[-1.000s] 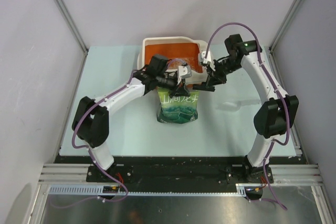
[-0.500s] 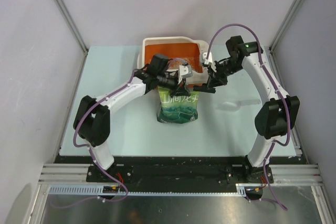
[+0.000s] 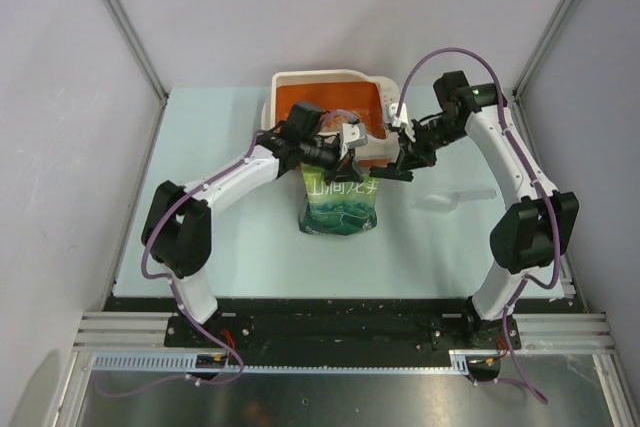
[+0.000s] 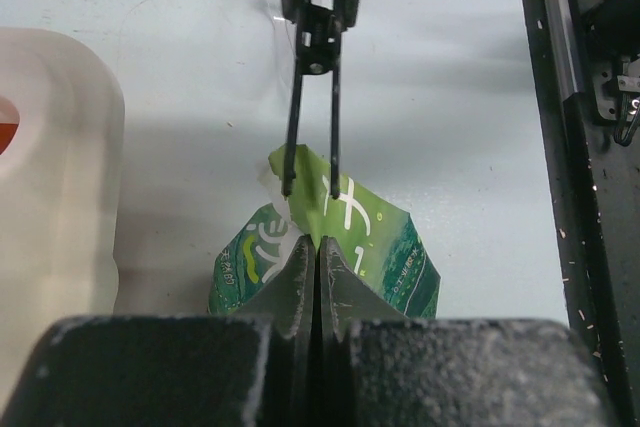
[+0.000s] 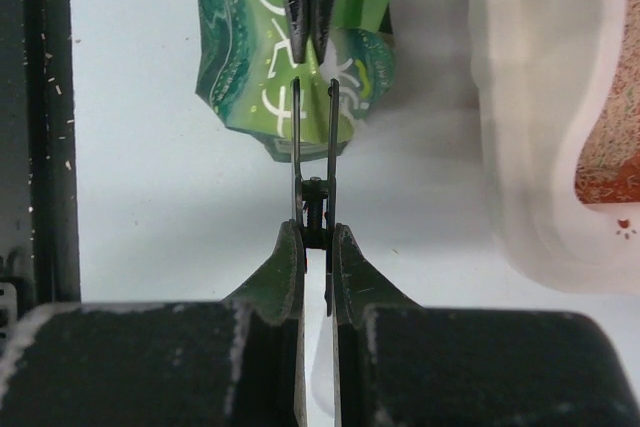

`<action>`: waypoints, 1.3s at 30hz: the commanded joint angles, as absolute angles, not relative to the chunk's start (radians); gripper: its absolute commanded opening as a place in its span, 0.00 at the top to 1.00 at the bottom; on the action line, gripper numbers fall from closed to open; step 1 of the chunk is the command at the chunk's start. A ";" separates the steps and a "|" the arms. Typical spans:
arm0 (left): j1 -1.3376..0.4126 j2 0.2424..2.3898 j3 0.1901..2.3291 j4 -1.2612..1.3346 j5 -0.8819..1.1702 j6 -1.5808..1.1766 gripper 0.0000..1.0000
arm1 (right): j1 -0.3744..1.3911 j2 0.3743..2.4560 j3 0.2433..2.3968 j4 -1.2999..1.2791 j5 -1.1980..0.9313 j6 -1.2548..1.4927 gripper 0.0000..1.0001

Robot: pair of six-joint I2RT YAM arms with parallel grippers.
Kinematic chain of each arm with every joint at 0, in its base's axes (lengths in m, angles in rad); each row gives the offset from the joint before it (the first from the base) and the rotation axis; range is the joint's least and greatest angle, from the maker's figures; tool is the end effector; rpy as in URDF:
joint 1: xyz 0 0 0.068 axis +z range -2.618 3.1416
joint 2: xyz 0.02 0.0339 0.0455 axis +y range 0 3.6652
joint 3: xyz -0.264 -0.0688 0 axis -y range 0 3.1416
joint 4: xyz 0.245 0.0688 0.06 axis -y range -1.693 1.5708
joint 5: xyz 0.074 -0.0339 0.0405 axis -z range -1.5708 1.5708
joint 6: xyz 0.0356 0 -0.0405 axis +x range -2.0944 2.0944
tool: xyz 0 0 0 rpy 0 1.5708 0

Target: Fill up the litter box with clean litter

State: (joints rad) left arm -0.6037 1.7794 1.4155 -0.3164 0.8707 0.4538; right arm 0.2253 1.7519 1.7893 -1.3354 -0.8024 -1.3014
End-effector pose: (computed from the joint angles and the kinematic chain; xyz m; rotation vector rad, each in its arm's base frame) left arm 0.3141 -0.2497 0.2797 1.4678 1.5846 -1.0533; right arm 0.3225 0.1002 0.3472 -1.7705 1.6471 0.7096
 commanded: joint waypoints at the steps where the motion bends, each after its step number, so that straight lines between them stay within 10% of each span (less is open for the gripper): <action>1: -0.617 1.792 1.466 -0.293 0.894 0.483 1.00 | 0.233 1.704 1.750 -1.514 -0.815 -1.293 1.00; 39: -0.617 1.789 1.465 -0.293 0.896 0.460 1.00 | 0.262 1.700 1.755 -1.293 -0.761 -1.246 1.00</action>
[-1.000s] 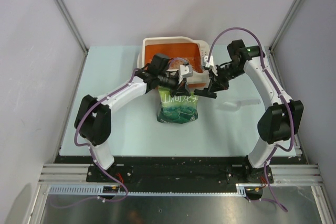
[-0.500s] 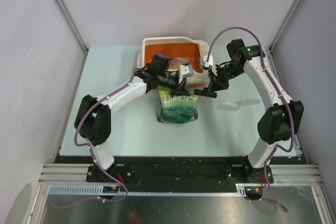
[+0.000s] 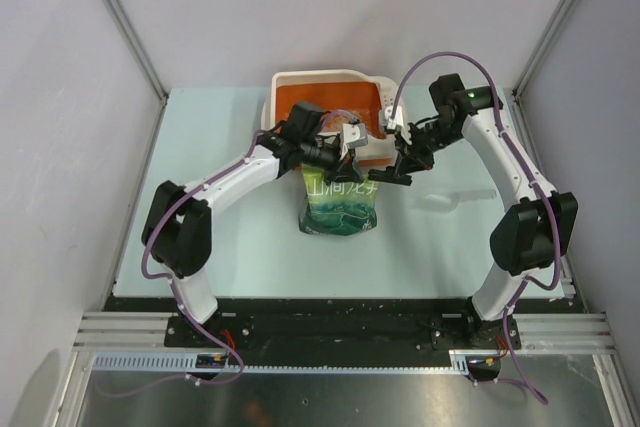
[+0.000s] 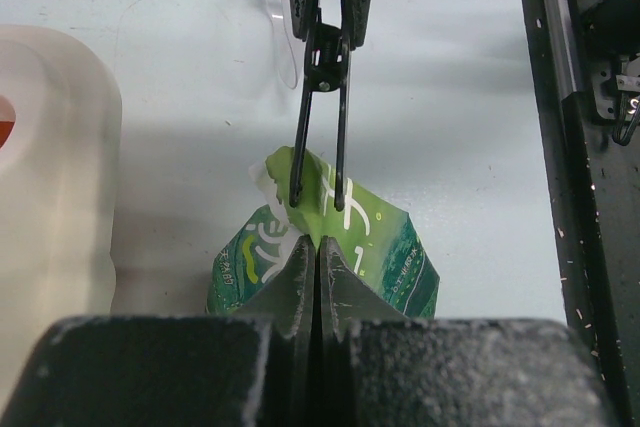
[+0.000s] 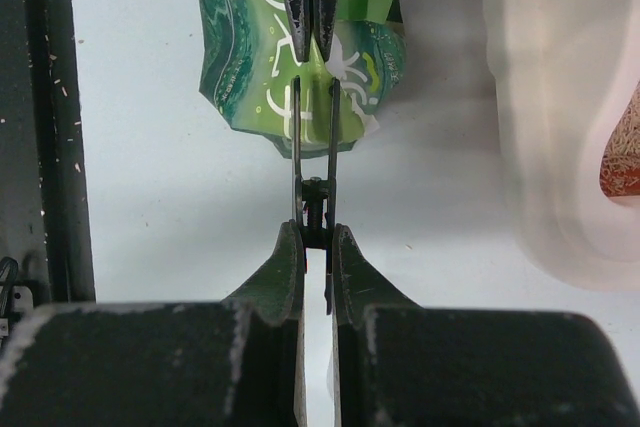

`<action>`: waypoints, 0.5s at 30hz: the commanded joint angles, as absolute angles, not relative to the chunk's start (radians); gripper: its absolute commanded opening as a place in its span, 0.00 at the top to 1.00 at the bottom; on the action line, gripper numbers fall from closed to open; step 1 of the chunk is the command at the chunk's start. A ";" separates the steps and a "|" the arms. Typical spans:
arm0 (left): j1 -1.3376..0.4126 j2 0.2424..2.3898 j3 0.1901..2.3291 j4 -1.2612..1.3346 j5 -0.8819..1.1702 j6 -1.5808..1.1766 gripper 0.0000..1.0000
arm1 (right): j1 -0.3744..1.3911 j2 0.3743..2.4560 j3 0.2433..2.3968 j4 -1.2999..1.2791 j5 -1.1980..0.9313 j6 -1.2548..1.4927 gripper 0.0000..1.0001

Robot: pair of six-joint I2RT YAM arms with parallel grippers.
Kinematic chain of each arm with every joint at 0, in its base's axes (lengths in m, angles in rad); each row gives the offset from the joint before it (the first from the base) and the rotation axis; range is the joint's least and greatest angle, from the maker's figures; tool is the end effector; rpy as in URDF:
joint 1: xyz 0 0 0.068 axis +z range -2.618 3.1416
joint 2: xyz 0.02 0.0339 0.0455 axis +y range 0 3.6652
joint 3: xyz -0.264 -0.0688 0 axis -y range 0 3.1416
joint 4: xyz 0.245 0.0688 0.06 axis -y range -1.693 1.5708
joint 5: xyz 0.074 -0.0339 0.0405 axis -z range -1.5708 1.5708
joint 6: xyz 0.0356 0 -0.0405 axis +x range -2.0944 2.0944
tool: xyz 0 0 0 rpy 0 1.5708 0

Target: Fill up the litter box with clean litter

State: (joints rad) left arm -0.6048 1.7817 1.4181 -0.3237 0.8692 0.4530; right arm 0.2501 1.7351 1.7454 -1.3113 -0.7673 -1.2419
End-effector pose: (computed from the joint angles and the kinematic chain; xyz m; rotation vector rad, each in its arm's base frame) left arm 0.3140 -0.2501 0.2791 1.4688 1.5925 -1.0553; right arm 0.3176 0.1066 0.3404 -1.7658 1.7125 0.7134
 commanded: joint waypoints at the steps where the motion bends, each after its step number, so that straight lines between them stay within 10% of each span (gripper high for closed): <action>1: -0.618 1.790 1.465 -0.293 0.897 0.460 1.00 | 0.264 1.701 1.752 -1.289 -0.761 -1.244 1.00; 15: -0.617 1.783 1.470 -0.293 0.902 0.449 1.00 | 0.279 1.719 1.743 -1.258 -0.729 -1.284 1.00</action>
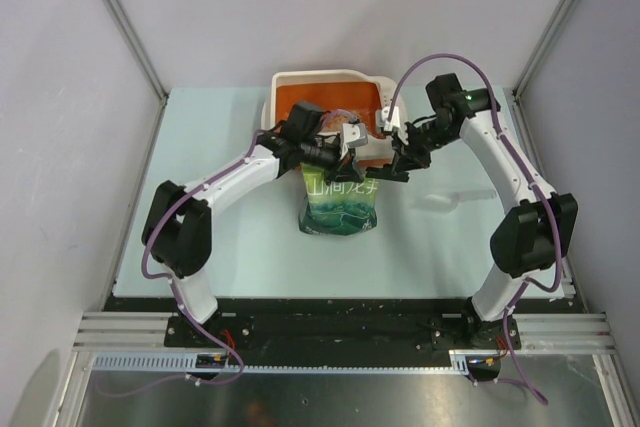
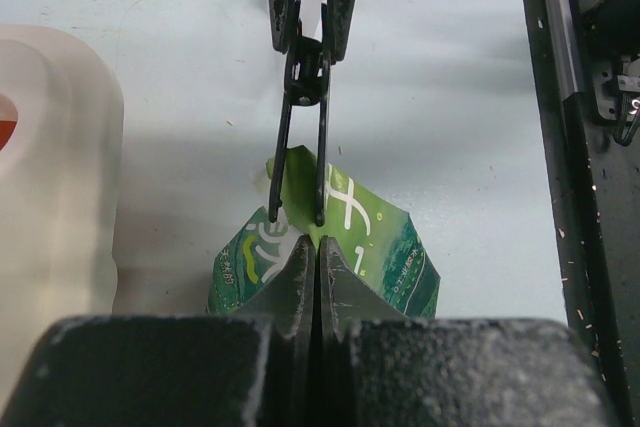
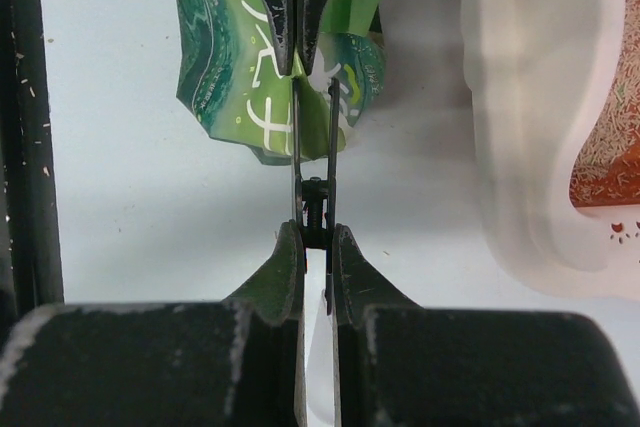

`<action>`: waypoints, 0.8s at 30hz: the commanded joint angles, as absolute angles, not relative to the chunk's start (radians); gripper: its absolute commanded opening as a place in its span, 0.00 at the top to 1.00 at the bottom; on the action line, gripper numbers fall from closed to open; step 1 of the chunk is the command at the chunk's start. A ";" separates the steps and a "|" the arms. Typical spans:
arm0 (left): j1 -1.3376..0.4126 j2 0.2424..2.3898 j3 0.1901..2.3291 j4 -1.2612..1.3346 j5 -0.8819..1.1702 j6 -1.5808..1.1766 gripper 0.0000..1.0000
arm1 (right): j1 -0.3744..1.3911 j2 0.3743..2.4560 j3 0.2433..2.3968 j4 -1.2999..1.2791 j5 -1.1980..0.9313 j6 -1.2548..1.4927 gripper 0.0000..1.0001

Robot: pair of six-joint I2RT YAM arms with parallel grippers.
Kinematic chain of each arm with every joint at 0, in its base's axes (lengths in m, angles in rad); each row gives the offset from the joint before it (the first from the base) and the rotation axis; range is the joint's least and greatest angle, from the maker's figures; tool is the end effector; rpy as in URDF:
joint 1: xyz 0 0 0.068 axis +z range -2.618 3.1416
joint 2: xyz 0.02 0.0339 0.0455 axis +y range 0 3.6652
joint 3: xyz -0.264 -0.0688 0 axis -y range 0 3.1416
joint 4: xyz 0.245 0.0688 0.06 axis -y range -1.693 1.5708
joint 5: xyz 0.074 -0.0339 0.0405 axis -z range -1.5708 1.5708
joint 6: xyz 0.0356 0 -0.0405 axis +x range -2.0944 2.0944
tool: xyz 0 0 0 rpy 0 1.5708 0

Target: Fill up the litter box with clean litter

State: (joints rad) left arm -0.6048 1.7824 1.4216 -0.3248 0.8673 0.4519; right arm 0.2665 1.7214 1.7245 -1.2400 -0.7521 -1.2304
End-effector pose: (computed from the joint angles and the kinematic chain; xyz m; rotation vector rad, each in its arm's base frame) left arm 0.3144 -0.2503 0.2798 1.4673 1.5929 -1.0532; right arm 0.3189 0.1123 0.3408 -1.7713 1.6697 0.6600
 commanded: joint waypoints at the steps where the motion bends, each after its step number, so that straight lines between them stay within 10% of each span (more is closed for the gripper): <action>1: -0.615 1.781 1.470 -0.293 0.900 0.451 1.00 | 0.279 1.732 1.750 -1.309 -0.732 -1.298 1.00; 7: -0.603 1.775 1.468 -0.293 0.881 0.451 1.00 | 0.284 1.784 1.789 -1.437 -0.742 -1.342 1.00; 14: -0.529 1.680 1.404 -0.293 0.862 0.436 0.65 | 0.304 1.790 1.809 -1.417 -0.761 -1.283 1.00; 24: -0.430 1.522 1.212 -0.344 0.973 0.426 0.62 | 0.376 1.776 1.819 -1.341 -0.710 -1.221 1.00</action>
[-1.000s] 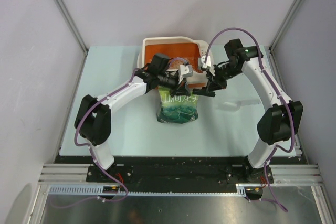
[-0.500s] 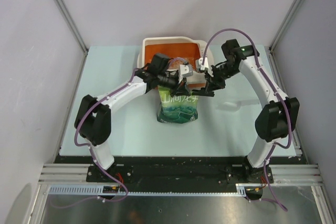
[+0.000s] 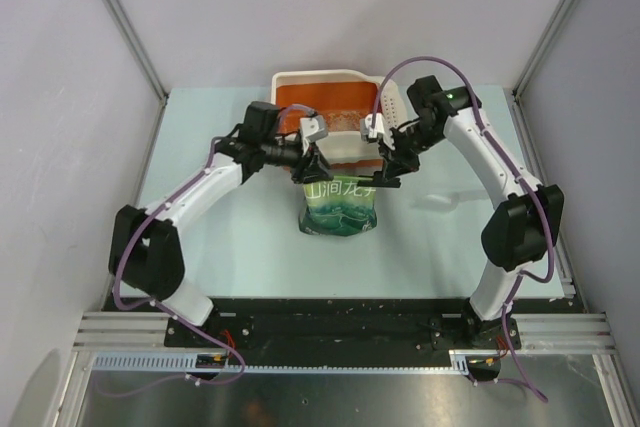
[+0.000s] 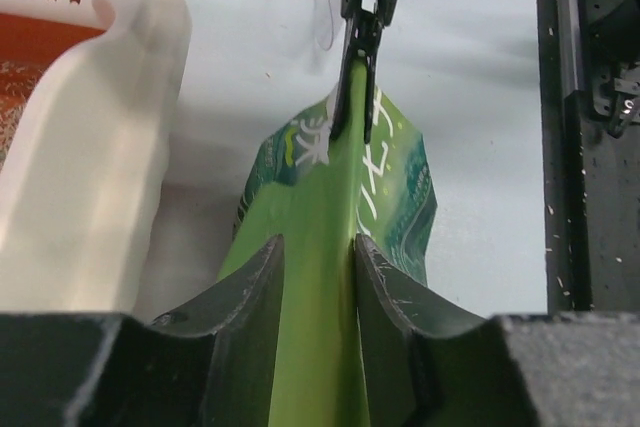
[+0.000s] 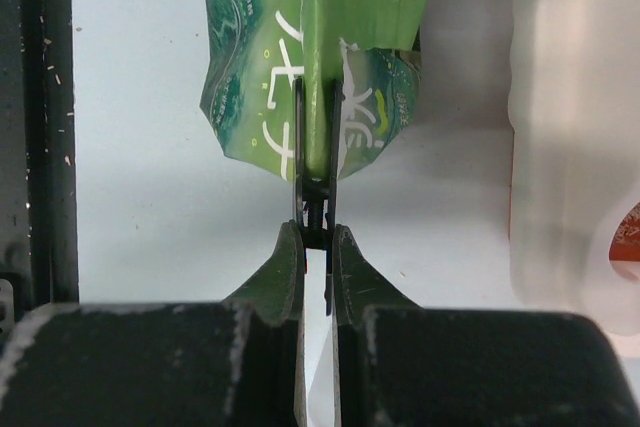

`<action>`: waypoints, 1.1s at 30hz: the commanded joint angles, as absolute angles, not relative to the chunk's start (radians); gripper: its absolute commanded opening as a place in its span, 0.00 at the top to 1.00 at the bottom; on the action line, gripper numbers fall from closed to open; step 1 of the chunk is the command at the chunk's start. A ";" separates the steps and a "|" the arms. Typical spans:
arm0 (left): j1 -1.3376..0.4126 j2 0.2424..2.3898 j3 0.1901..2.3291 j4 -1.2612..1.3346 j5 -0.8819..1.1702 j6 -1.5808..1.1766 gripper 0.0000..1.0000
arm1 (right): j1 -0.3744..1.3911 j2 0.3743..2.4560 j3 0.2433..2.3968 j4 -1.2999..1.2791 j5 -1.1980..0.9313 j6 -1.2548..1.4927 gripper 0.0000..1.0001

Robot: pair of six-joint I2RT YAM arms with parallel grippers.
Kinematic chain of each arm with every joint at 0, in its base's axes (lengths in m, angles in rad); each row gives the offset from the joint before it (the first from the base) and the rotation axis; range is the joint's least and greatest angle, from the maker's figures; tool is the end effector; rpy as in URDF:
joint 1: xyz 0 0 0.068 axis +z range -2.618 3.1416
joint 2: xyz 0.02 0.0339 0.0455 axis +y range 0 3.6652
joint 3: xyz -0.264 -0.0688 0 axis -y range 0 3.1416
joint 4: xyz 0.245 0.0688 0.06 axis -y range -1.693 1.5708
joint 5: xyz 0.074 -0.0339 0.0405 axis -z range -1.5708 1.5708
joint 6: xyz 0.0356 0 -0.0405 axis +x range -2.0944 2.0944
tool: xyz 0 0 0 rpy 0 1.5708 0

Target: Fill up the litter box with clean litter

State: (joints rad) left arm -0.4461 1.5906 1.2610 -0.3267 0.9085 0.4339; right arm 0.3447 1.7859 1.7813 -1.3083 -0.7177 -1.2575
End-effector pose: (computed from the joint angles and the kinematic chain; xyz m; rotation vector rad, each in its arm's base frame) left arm 0.3058 -0.1774 0.2964 1.3157 1.6410 -1.0048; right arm 0.3190 0.1394 0.3328 -1.8898 1.6611 0.7025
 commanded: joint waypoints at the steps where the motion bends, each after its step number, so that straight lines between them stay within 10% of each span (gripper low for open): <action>1: -0.430 1.507 1.203 -0.345 0.973 0.426 0.63 | 0.380 1.778 1.821 -1.336 -0.707 -1.216 1.00; 12: -0.423 1.502 1.196 -0.393 0.968 0.514 1.00 | 0.436 1.819 1.885 -1.298 -0.698 -1.135 1.00; 33: -0.422 1.497 1.221 -0.391 0.920 0.515 0.89 | 0.520 1.859 1.838 -1.212 -0.733 -1.012 1.00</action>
State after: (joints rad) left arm -0.4286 1.5276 1.1915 -0.3851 0.9257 0.4904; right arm 0.4980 1.8412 1.8595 -1.2095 -0.7158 -1.0538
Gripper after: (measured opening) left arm 0.070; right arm 0.069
